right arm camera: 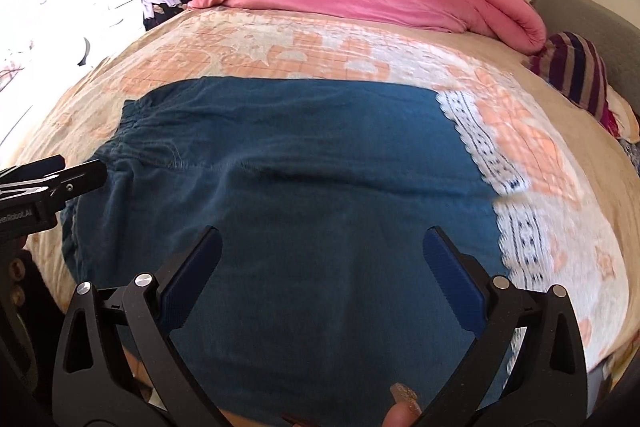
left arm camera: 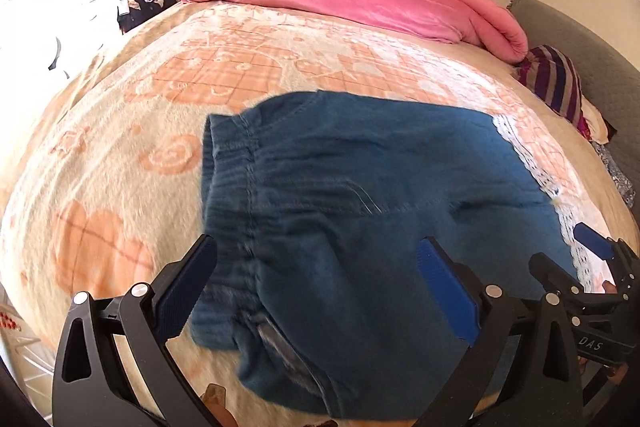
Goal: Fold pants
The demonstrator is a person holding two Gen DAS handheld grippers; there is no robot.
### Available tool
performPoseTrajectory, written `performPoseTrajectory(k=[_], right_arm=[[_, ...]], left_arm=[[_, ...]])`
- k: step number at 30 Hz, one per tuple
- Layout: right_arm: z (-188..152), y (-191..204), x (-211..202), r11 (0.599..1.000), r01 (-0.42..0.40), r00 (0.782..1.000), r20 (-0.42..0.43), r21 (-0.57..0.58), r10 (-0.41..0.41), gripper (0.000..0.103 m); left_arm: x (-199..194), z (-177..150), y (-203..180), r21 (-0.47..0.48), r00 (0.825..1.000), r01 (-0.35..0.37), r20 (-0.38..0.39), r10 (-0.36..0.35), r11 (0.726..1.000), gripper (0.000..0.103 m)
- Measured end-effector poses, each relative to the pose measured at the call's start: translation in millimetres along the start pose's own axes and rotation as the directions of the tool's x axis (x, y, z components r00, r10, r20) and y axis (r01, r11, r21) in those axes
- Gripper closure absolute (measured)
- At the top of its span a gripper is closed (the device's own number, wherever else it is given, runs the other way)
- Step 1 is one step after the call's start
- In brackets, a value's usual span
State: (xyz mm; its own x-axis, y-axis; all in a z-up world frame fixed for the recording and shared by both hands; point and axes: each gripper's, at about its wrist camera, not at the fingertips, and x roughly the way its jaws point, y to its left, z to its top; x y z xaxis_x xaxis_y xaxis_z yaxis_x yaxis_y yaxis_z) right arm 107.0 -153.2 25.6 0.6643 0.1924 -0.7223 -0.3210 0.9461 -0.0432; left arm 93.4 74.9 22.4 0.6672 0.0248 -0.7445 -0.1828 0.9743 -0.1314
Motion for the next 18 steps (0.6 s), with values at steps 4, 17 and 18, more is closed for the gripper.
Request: performPoseTrajectory(k=[4,17,18], right_arm=[[15,1,9,1.000,-0.009,1.000,0.000,-0.021,0.009,0.008],[65,14,57,0.986,-0.094,0.994,-0.064,-0.135,0.086,0.008],[69,14,62,0.984,-0.116,0.991,-0.076,-0.132,0.107,0.008]], left_arm=[[6,17,14,-0.024,1.000,-0.014,0.011,0.015,1.000,0.004],[57,62,67,-0.080,0.996,-0.063,-0.062,0.059,0.995,0.004],[62,65,70,-0.077,0.995,-0.077,-0.067,0.072,0.994,0.004]])
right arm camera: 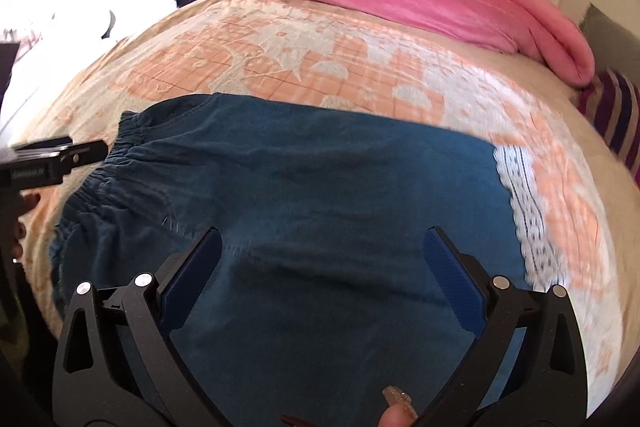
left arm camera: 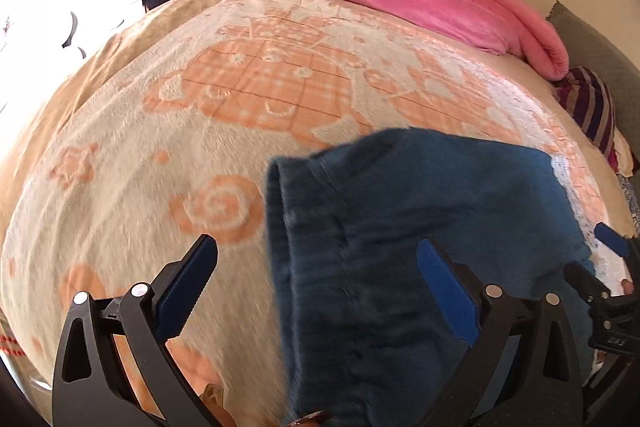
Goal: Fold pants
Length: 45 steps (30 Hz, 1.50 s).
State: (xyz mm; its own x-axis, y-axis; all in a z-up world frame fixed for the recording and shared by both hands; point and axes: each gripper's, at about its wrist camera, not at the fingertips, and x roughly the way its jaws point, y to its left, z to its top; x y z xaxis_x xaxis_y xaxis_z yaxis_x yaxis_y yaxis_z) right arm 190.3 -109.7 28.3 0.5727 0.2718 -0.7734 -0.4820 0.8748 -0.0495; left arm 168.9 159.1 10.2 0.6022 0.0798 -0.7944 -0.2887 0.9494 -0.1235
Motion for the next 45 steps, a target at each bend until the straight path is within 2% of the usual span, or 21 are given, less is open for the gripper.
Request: performPoseTrajectory(k=[3,6,9,13,14,16,23,25,26,27,28,30,31,33,35,39,43,45], right_arm=[[12,-1,14,1.000,-0.014,1.000,-0.020,-0.016,0.013,0.008],[22,2,28,0.996,0.048,0.999,-0.011,-0.081,-0.049,0.008],[35,-3,48,0.996,0.012,0.999,-0.045,-0.091,-0.016,0.008],[52,-6,70,0.993,0.040,0.997,-0.062,-0.113,-0.047,0.008],[56,-6,74,0.993,0.036,0.997,-0.063,-0.117,-0.044,0.008],[65,-8,83,0.994,0.008,0.997,-0.074,-0.112,-0.017,0.008],[87,1,121,0.985,-0.047,0.990,-0.138,-0.165,0.024,0.008],[92,5,128,0.983,-0.067,0.987,-0.153,-0.172,0.041,0.008],[95,7,131,0.981,-0.072,0.987,-0.156,-0.180,0.043,0.008],[97,10,133,0.980,-0.072,0.987,-0.153,-0.186,0.043,0.008],[98,11,134,0.978,-0.076,0.987,-0.154,-0.193,0.047,0.008],[101,16,138,0.973,-0.090,0.985,-0.161,-0.211,0.056,0.008],[102,19,140,0.971,-0.092,0.985,-0.163,-0.223,0.056,0.008],[103,24,145,0.964,-0.083,0.985,-0.168,-0.254,0.040,0.008],[105,27,148,0.959,-0.074,0.984,-0.176,-0.275,0.025,0.008],[108,34,145,0.942,-0.074,0.986,-0.167,-0.329,0.019,0.008],[104,46,144,0.905,-0.090,0.987,-0.159,-0.415,0.026,0.008],[100,51,148,0.892,-0.111,0.983,-0.179,-0.439,0.034,0.012]], left_arm=[[14,9,6,0.006,1.000,-0.010,-0.029,0.010,1.000,0.004],[24,16,9,0.006,0.999,0.004,-0.045,-0.003,1.000,0.004],[36,25,12,0.013,0.997,0.041,-0.061,-0.040,0.999,0.004],[48,31,11,0.053,0.999,-0.016,-0.036,0.018,0.998,0.004],[51,32,14,0.035,0.999,-0.017,-0.032,0.018,0.999,0.004],[53,35,21,0.003,0.999,0.029,-0.023,-0.029,1.000,0.004],[68,38,22,0.042,0.998,0.050,-0.032,-0.049,0.998,0.006],[72,39,18,0.073,0.998,0.061,-0.036,-0.058,0.996,0.013],[74,39,16,0.082,0.997,0.071,-0.038,-0.069,0.994,0.027],[75,40,14,0.096,0.996,0.086,-0.039,-0.083,0.992,0.035],[77,40,12,0.109,0.996,0.087,-0.041,-0.083,0.990,0.036],[79,40,9,0.135,0.996,0.087,-0.040,-0.082,0.987,0.057],[79,40,9,0.130,0.995,0.101,-0.039,-0.096,0.986,0.057],[72,40,11,0.124,0.993,0.121,-0.025,-0.119,0.985,0.066],[62,42,11,0.122,0.988,0.150,0.007,-0.152,0.981,0.067],[43,37,4,0.172,0.986,0.141,0.065,-0.154,0.975,0.067],[22,29,-1,0.206,0.979,0.148,0.111,-0.173,0.967,0.068],[15,27,-1,0.206,0.975,0.155,0.123,-0.183,0.966,0.068]])
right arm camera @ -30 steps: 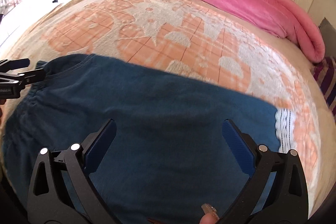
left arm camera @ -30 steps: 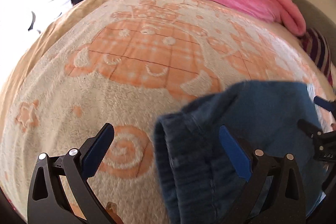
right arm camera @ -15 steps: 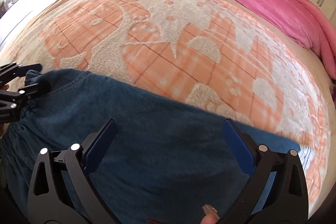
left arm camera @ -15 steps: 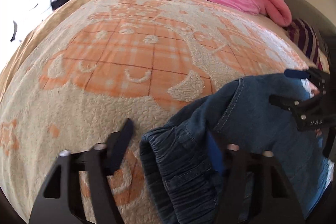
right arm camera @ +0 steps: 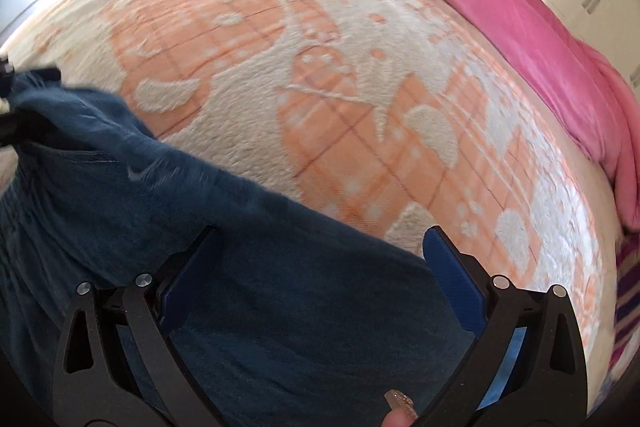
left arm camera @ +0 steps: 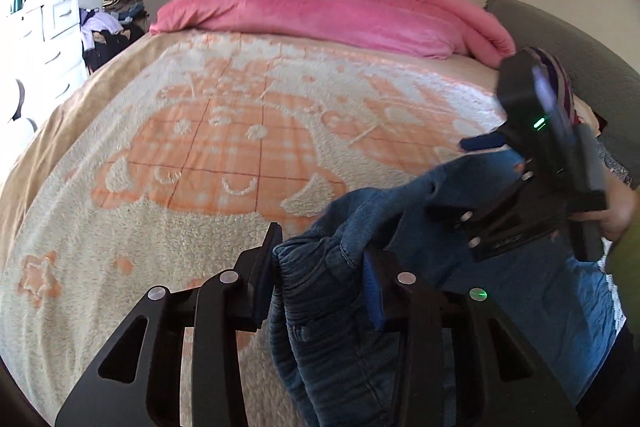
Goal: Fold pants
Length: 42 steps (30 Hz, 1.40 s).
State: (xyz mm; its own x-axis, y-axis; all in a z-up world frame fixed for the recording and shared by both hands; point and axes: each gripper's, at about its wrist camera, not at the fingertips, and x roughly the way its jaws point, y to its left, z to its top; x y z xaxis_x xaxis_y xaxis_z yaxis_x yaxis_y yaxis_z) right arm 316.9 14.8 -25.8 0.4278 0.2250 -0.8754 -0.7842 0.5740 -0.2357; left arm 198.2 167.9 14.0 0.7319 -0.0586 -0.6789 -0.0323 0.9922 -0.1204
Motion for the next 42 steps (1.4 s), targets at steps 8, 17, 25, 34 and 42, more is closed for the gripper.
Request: performPoseTrajectory(k=[8,17,25,34,42], right_arm=[[-15,12,-18,0.984,-0.170,0.983,0.082,0.052,0.165,0.098],[-80,0,-95,0.914,-0.338,0.906,0.342,0.224,0.251,0.100],[-127,22,-156,0.891,-0.398,0.855,0.441,0.219,0.273,0.101],[-178,91,-180,0.872,-0.463,0.831,0.421,0.159,0.364,0.101],[-206,130,-171,0.876,-0.452,0.853,0.369,0.167,0.369,0.100]], left_arm=[[1,-4,4,-0.025,1.000,-0.010,-0.015,0.010,1.000,0.068],[-27,-6,-9,-0.007,0.998,0.044,0.041,-0.044,0.999,0.068],[-73,-27,-43,0.083,0.991,0.007,0.135,-0.018,0.997,0.065],[-108,-86,-33,-0.010,0.993,0.081,0.083,-0.080,0.997,0.065],[-109,-122,-25,-0.047,0.992,0.117,-0.036,-0.119,0.992,0.063]])
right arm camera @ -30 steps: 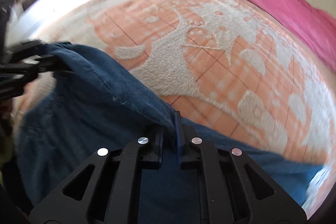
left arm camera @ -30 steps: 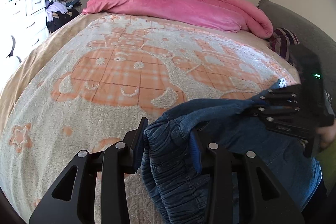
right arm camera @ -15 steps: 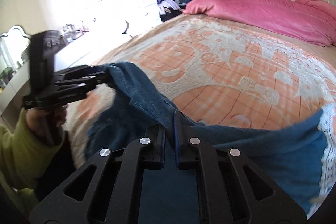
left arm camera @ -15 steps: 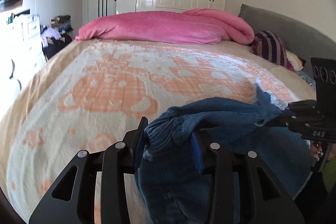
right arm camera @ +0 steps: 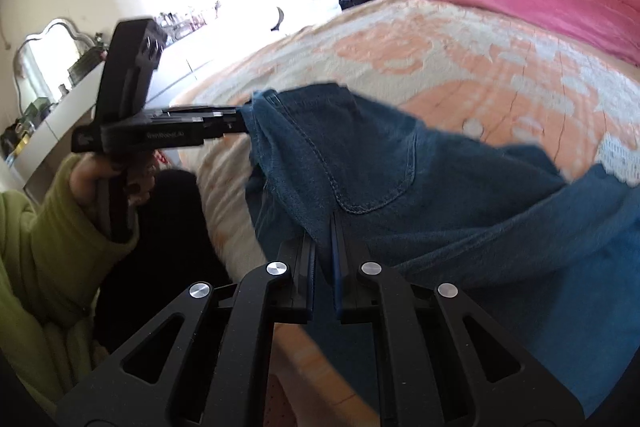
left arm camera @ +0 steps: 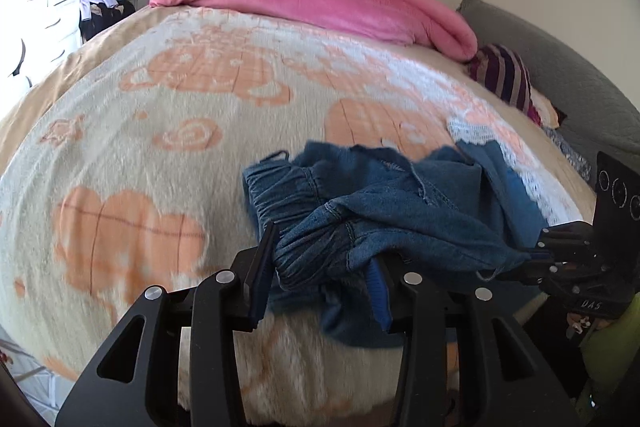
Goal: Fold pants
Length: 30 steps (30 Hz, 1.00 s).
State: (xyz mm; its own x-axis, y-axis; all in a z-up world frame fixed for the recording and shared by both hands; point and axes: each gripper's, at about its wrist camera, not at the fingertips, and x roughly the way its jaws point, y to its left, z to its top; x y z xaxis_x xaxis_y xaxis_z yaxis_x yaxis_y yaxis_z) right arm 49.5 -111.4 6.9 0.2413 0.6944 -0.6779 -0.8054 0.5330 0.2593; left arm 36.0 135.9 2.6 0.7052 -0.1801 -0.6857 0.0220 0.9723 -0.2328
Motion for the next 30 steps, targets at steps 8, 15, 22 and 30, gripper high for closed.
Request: performPoseTrajectory(k=[8,15,22,30], right_arm=[[-11,6,6,0.999,0.031,0.999,-0.039,-0.017,-0.032,0.100],[-20,11,18,1.000,0.018,0.997,-0.074,-0.022,-0.019,0.098],[-27,7,23,1.000,0.002,0.995,-0.101,0.012,-0.001,0.096],[-29,14,19,1.000,-0.016,0.995,-0.100,0.001,0.016,0.089]], left_arm=[[4,-12,5,-0.013,0.997,-0.027,-0.074,0.026,1.000,0.057],[-11,-20,16,-0.030,0.995,-0.050,-0.090,0.047,0.998,0.050],[-42,-26,15,-0.024,0.995,-0.076,-0.065,0.074,0.997,0.051],[-39,0,-30,0.054,0.999,0.028,-0.023,-0.027,0.998,0.051]])
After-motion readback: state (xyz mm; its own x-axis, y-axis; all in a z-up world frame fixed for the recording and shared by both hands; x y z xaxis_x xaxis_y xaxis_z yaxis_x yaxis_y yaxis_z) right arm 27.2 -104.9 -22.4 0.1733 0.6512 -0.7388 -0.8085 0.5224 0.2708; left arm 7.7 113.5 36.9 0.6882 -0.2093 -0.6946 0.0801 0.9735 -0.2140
